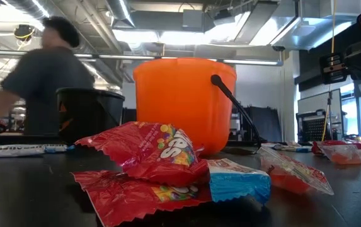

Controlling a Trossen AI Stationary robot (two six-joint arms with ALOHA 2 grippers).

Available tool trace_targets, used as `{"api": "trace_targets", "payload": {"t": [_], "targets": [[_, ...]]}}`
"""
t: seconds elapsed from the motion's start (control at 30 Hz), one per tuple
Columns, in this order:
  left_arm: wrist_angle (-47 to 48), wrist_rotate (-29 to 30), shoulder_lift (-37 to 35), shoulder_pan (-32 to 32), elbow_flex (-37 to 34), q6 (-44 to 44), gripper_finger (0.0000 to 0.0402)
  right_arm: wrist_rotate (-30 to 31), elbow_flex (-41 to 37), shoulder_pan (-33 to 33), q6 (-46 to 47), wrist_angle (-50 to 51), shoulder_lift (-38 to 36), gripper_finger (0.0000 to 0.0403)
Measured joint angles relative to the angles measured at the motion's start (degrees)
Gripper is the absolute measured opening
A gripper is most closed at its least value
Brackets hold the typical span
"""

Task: Sort candy
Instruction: Put the transparent candy into the pink bucket, then put the white chocolate into the black bucket

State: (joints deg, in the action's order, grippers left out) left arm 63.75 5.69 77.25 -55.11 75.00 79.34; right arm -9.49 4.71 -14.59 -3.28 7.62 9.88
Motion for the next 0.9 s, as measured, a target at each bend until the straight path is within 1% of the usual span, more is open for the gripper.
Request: {"api": "trace_targets", "payload": {"t": [0.1,0.17,0.37,0.43,0.57,0.6,0.63,0.7,0.77,0.83,0.9], "targets": [[0.39,0.28,0.0,0.03,0.0,-1.77,0.009,-0.01,0.0,-0.02,0.01,-0.01,0.02,0.0001],[1.67,2.14,0.0,0.83,0.0,-4.21,0.0094,0.02,0.0,-0.02,0.01,-0.01,0.02,0.0001],[6.57,12.04,0.0,5.58,0.0,-12.29,0.0094,0.02,0.0,0.0,-0.01,-0.01,0.02,0.0001],[8.37,15.32,0.0,7.8,0.0,-16.37,0.0095,0.02,0.0,0.0,0.01,-0.01,0.02,0.0001],[10.55,26.82,-0.15,11.45,-0.99,-26.58,0.0097,0.01,0.0,-0.02,0.01,0.01,0.02,0.0001],[10.5,28.96,-0.34,12.34,-1.68,-28.49,0.0097,0.0,0.0,0.0,0.01,0.0,0.02,0.0001],[10.49,29.9,-0.57,13.38,-2.56,-30.17,0.0097,0.0,0.0,-0.01,0.0,0.01,0.02,0.0001],[10.25,29.32,-1.22,16.3,-4.69,-32.79,0.0097,0.02,0.0,0.0,0.0,0.01,0.01,0.0001],[8.72,26.98,-2.18,19.24,-7.97,-34.44,0.0097,0.01,0.0,-0.02,-0.01,-0.01,0.02,0.0001],[4.81,23.82,-3.37,22.1,-12.03,-36.43,0.0097,-0.01,0.0,-0.01,0.0,-0.01,0.0,0.0001],[-1.28,20.77,-4.57,24.97,-16.41,-38.71,0.0097,-0.01,0.0,0.0,-0.01,0.01,0.01,0.0001]]}}
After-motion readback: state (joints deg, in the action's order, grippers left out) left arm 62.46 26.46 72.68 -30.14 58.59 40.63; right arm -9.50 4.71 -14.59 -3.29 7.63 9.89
